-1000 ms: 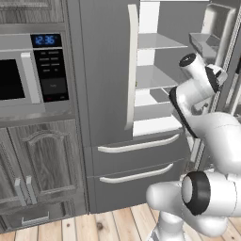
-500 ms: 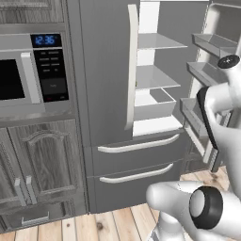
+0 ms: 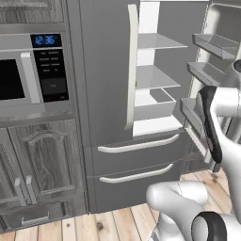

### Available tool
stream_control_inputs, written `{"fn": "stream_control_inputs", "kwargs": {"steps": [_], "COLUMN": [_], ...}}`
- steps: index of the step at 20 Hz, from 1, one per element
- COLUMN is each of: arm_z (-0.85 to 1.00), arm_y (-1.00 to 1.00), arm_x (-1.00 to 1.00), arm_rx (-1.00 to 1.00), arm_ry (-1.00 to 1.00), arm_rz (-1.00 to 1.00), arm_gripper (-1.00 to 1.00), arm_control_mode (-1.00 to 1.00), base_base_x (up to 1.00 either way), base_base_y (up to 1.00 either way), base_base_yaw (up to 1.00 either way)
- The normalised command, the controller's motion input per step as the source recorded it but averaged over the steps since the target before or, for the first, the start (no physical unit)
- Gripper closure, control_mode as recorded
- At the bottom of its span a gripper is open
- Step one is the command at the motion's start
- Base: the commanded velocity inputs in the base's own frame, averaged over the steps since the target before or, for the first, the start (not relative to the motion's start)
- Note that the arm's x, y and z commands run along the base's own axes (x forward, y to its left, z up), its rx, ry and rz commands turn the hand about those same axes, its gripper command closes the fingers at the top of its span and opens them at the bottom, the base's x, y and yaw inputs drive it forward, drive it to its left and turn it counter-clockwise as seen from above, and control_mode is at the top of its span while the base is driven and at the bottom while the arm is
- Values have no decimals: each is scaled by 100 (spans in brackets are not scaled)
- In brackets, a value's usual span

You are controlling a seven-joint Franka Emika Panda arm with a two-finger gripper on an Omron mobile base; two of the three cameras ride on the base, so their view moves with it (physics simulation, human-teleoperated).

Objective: Retrieve the butter from the fridge and place it on a plate on the dining table. Then retrieve the butter knife by the fridge and place it near the plate.

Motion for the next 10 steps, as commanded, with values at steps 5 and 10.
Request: {"fn": "stream_control_inputs", "kwargs": {"steps": [5,10], "arm_z": [-2,5], "arm_y": [26,69], "arm_x": [0,1], "arm_rx": [64,35], "arm_ry": [-27,-1], "arm_rz": [-13,-13], "arm_gripper": [-100,-100], "arm_control_mode": [-100,-100], "base_base_x": [0,0], "base_base_y": [0,0], "base_base_yaw": [0,0]}}
